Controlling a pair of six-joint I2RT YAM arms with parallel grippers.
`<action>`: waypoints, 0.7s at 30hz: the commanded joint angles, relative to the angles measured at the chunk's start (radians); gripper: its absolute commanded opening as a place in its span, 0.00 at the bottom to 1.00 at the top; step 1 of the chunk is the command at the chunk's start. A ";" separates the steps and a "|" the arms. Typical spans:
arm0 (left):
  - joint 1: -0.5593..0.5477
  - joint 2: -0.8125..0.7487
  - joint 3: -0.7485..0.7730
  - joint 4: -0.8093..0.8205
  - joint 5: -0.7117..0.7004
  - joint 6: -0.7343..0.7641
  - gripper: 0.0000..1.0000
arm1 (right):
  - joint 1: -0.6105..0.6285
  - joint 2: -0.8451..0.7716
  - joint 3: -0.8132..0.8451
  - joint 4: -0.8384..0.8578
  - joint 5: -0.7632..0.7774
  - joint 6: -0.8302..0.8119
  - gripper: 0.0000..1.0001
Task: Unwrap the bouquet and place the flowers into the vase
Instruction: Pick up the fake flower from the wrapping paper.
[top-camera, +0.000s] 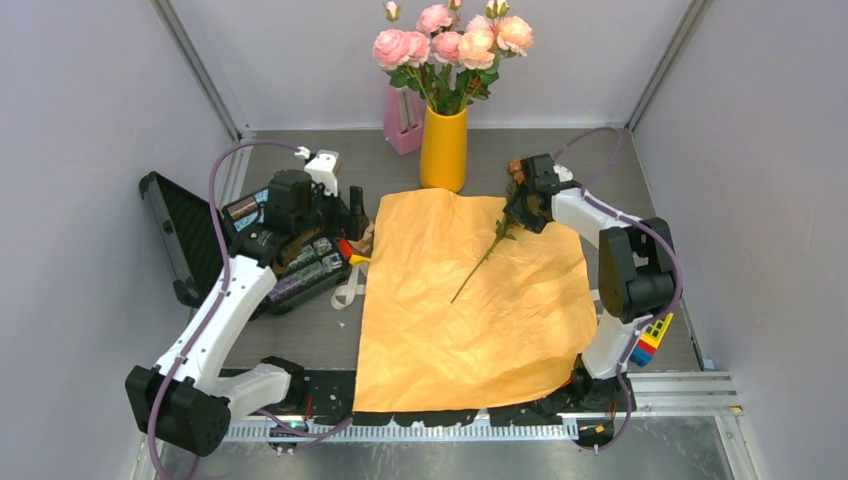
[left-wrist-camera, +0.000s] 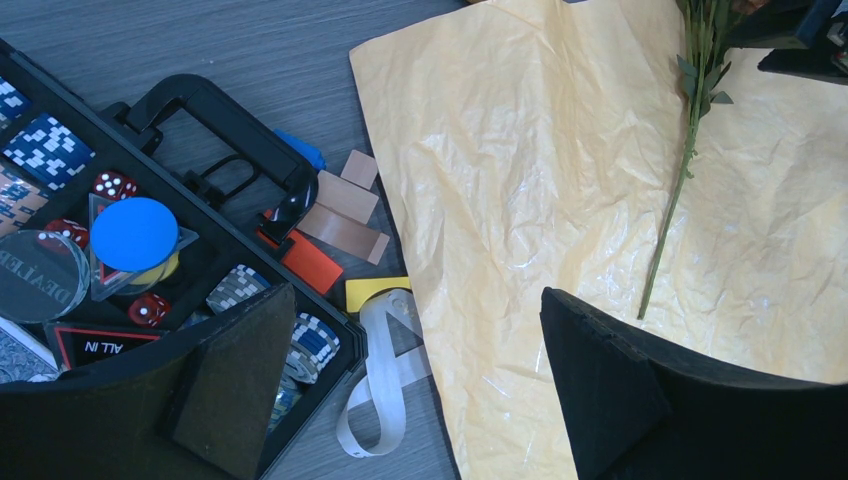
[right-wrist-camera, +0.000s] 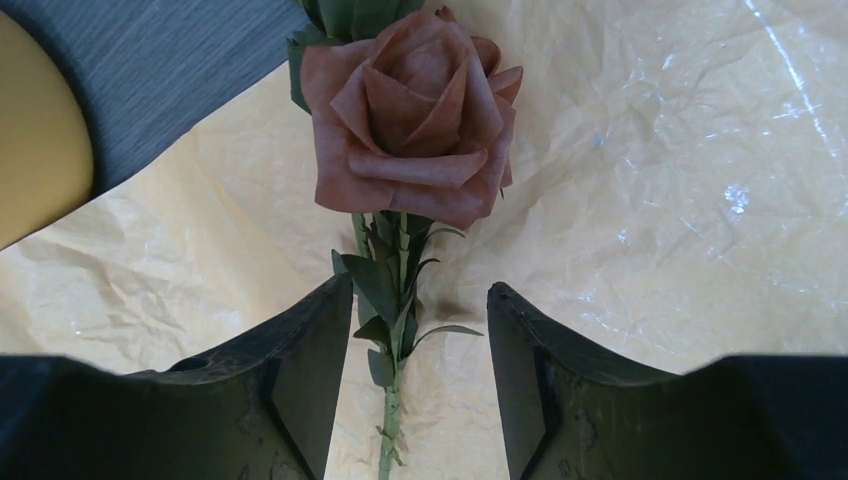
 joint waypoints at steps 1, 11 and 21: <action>-0.004 -0.016 0.005 0.044 0.001 0.017 0.95 | 0.012 0.041 0.037 0.041 0.015 0.032 0.57; -0.004 -0.020 0.006 0.043 0.002 0.017 0.95 | 0.027 0.107 0.077 0.061 0.025 0.035 0.51; -0.004 -0.024 0.007 0.044 0.006 0.017 0.95 | 0.043 0.133 0.108 0.057 0.048 0.029 0.51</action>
